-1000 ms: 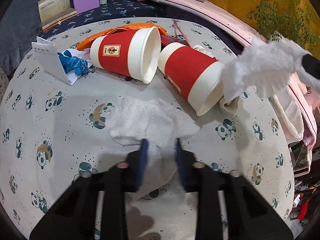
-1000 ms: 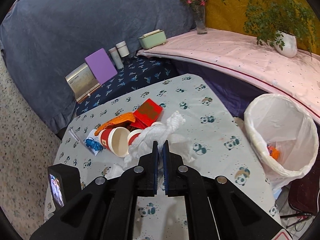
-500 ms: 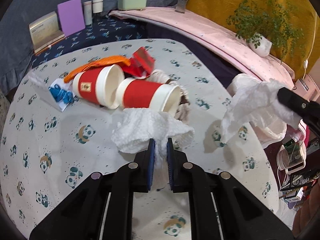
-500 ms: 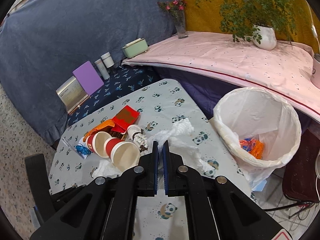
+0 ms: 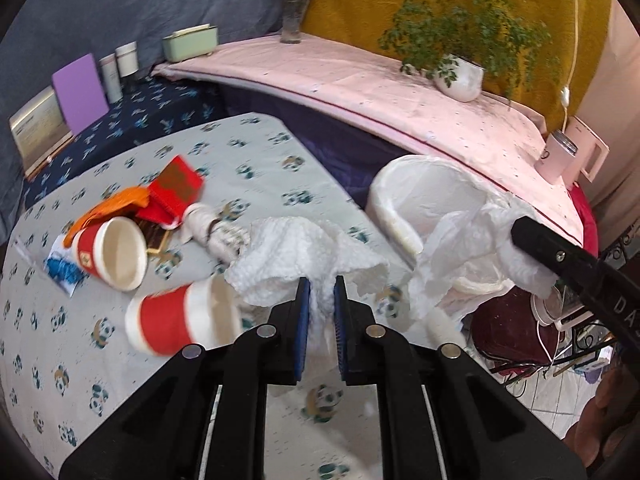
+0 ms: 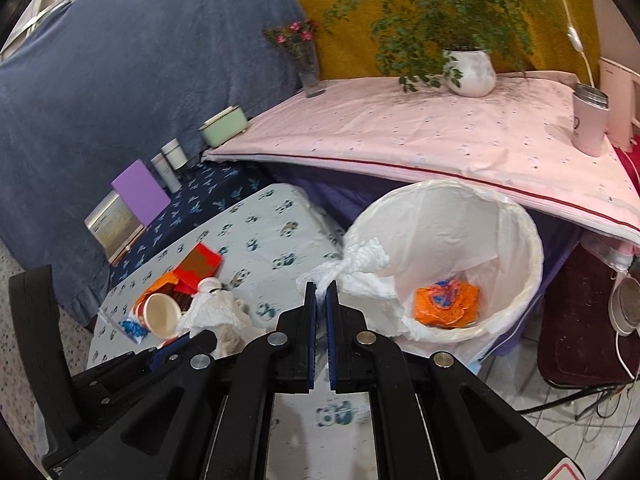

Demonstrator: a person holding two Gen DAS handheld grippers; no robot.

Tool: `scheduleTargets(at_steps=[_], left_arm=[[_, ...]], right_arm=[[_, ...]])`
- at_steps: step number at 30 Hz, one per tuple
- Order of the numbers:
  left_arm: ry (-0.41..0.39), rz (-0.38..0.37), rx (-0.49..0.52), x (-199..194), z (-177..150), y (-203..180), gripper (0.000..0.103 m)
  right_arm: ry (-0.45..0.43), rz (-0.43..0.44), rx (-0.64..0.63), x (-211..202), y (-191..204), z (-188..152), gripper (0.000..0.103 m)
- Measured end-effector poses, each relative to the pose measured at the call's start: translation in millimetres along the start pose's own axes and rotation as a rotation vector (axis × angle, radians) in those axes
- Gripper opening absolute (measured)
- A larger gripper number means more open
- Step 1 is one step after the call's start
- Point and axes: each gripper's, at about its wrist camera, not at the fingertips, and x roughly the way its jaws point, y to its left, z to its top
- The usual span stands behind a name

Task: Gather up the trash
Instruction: 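Carry both tissues over the white bin and open both tools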

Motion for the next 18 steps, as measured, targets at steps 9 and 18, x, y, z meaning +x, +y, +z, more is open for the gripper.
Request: scheduleTargets(at_steps=[9, 18], left_arm=[[0.005, -0.092, 0.106, 23, 31, -66, 0.011], [0.063, -0.176, 0.157, 68, 56, -115, 0.012]], right_arm=[[-0.054, -0.088, 0.092, -13, -65, 17, 0.005], [-0.054, -0.155, 0.124, -2, -108, 33, 0.005]])
